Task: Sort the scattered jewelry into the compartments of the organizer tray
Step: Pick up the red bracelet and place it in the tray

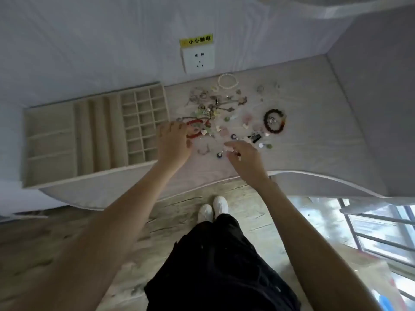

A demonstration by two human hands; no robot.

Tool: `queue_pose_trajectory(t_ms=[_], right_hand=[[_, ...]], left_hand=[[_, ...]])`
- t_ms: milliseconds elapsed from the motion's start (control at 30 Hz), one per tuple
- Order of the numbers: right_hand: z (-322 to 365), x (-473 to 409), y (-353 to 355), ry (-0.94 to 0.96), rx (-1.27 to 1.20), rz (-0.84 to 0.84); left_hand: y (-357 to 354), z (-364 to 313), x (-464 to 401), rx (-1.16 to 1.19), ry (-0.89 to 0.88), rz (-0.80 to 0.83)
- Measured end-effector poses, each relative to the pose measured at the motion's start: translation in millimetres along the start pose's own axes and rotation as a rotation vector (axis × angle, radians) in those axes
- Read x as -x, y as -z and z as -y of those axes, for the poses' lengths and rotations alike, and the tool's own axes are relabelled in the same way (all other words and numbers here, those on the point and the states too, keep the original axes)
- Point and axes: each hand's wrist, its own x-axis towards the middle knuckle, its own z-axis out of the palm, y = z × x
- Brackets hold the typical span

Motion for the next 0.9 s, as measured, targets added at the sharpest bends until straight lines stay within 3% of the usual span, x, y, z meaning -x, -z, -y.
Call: queue_pose_trajectory(t_ms=[133,233,500,633,767,900], right_hand=[[15.7,-46.4,-12.8,0.124,0.141,0.098],[25.1,-83.1,-25.5,0.234,0.208,0.111],[30.1,-129.7,-50.1,0.225,0.448,0.175],[30.6,-134.3,-42.4,0.266,0.493,0.140],[25.0,-135.7,-33.9,0.254,0.495,0.202],[25.6,-129.0,-15.5,0.163,0.169,0.173]], left_hand=[[-6.2,12.4,-19.3,-0.061,0.095,-0.011],[-10.3,11.5,-30.0,-0.113,0.073,0.009],[-14.9,10.7,-53.7,-0.203,0.063,0.036],[-17.9,12.2,-54.3,-0.216,-0.031,0.065],[-10.4,3.3,-53.2,-0.017,-0.059,0.036],[20.2,-13.6,-50.0,0.417,-0.010,0.005]])
